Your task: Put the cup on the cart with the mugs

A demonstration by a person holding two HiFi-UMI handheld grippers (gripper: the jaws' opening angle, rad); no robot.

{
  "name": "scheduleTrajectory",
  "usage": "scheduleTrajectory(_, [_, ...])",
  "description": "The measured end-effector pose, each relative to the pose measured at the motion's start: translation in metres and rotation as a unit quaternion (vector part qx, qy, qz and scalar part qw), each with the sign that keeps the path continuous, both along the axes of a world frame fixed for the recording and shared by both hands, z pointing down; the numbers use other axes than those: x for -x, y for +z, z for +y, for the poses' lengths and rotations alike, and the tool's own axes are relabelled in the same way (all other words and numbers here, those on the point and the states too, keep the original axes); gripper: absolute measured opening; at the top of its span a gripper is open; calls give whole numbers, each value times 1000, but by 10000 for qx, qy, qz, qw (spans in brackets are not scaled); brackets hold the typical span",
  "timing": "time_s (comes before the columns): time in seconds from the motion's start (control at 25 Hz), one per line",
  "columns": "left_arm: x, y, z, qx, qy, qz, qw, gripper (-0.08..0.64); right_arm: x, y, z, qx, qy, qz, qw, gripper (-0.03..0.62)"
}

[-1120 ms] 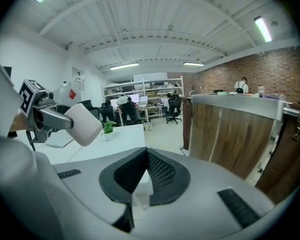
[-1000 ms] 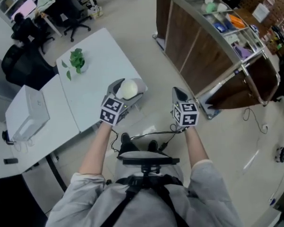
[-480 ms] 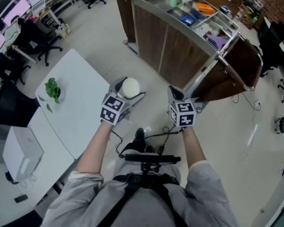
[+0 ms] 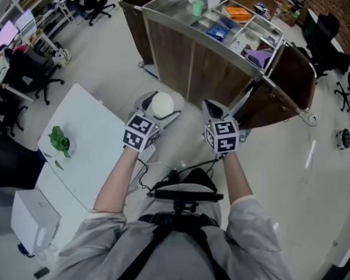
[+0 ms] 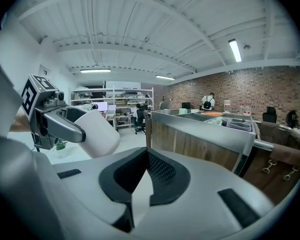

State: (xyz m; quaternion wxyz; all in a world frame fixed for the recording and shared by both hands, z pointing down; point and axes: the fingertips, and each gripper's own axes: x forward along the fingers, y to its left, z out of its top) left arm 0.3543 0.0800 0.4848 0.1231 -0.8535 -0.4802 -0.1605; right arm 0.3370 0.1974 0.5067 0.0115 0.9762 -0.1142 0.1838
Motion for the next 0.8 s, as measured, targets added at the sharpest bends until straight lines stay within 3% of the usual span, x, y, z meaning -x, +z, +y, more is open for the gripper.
scheduleTrajectory(0.28, [-41, -12, 20, 90, 70, 22, 9999, 430, -44, -8, 4, 65, -136, 22, 9999, 8])
scheduleTrajectory(0.56, [-109, -16, 36, 43, -378, 10, 9993, 430, -117, -8, 18, -71, -542, -10, 9985, 8])
scheduleTrajectory(0.8, [-190, -39, 51, 48, -850, 249, 9961, 431, -198, -42, 23, -280, -1110, 164, 9933, 8])
